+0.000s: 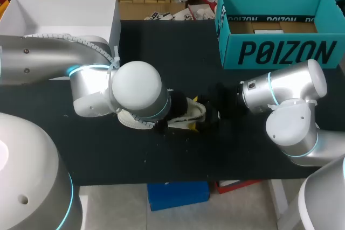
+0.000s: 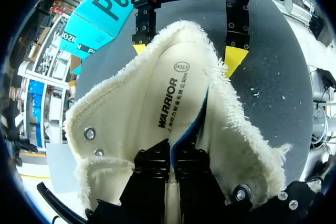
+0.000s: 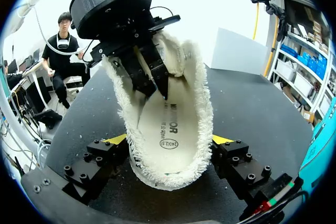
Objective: Take the shoe out of the shoebox, open the shoe tongue, remove and reinsert the insole, then place the shoe into the shoebox
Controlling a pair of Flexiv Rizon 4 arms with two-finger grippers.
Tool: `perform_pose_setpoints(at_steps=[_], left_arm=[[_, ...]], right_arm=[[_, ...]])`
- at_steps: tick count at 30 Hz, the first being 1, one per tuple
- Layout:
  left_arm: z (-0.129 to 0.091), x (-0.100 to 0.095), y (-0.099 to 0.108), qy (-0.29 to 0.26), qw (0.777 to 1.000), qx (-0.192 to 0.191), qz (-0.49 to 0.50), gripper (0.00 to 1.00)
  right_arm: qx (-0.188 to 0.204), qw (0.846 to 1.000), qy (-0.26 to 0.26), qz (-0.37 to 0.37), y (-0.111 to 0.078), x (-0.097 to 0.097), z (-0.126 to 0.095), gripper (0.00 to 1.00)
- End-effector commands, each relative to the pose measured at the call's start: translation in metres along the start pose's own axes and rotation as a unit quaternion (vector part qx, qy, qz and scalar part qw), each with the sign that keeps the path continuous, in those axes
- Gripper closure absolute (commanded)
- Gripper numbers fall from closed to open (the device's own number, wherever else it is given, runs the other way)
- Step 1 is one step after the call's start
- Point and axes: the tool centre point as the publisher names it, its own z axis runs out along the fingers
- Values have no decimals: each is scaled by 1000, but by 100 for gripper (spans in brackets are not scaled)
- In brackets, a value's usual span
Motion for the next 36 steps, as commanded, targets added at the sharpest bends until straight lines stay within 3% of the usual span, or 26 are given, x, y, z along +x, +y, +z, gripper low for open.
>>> perform_pose_setpoints(at_steps=[1, 20, 36], left_arm=[[7, 3, 2, -3, 1000, -2, 4, 100], [-15, 5, 1, 102, 994, 23, 13, 100], [-31, -5, 5, 116, 992, 54, -2, 100]], right_arm=[[2, 1000, -1, 1, -2, 1, 0, 100], [2, 1000, -1, 1, -2, 1, 0, 100], [2, 1000, -1, 1, -2, 1, 0, 100]])
